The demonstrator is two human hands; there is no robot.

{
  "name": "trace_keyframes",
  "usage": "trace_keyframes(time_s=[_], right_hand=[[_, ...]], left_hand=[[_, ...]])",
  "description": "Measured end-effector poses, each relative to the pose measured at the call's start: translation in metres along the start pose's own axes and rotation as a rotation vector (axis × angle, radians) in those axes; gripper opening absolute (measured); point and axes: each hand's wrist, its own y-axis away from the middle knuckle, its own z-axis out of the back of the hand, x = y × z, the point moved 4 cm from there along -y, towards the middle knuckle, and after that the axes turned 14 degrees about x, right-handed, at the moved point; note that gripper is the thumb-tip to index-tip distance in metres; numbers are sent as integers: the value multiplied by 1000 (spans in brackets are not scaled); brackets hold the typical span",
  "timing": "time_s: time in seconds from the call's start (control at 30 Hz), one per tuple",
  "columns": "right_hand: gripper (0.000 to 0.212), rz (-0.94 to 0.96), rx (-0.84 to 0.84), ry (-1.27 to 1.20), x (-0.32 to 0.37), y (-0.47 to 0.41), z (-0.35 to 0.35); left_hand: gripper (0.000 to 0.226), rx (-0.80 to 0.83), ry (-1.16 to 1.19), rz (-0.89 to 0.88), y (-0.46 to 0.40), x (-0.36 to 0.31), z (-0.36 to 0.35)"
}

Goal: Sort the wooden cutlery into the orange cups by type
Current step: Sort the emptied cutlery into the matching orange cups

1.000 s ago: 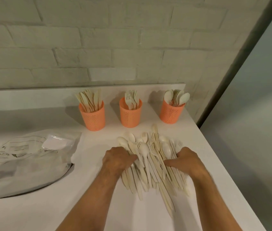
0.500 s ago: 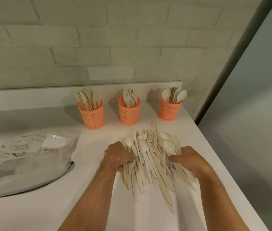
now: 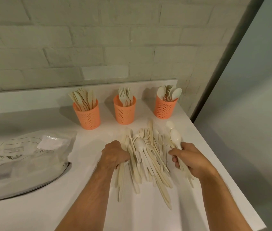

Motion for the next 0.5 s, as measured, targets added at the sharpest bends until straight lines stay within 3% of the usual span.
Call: trace_keyframes(time_s=[0.17, 0.37, 0.5], right_hand=[[18, 133, 47, -162, 7, 1, -8], [24, 226, -51, -188, 23, 1, -20], [25, 310, -50, -190, 35, -2, -40]], left_hand=[[24, 42, 300, -74, -1, 17, 7], [23, 132, 737, -293, 25, 22, 15], [25, -11, 838, -493, 39, 25, 29]])
